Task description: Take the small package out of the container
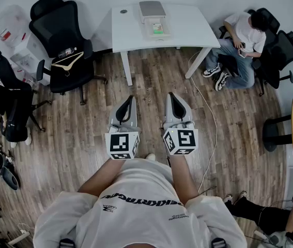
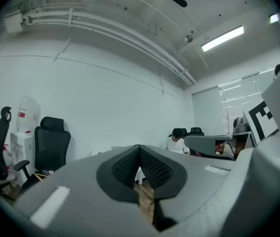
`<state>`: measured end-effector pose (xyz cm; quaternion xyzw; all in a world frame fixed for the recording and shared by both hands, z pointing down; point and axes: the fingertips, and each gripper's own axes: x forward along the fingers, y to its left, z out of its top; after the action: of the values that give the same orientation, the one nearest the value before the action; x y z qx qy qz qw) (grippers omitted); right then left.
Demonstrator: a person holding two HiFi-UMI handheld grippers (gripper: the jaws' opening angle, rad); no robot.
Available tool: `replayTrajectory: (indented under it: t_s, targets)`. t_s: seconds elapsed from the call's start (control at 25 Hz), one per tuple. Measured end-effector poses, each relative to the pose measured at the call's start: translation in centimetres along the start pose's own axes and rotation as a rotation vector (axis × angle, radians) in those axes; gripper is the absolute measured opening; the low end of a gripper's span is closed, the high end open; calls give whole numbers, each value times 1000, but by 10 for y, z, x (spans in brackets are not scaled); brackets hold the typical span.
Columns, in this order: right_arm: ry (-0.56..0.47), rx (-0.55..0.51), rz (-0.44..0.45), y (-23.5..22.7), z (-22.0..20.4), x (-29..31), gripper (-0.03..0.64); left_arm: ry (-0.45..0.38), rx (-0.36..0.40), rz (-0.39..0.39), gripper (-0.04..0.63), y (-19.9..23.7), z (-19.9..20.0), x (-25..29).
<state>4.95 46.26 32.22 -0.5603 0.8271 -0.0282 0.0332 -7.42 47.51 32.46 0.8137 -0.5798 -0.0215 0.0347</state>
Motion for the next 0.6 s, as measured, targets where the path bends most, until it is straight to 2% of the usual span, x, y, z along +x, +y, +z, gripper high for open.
replayTrajectory:
  t_s: [0.6]
  targets:
    - [-12, 2, 78, -20, -3, -29, 0, 39, 37, 26, 3, -54, -25, -10]
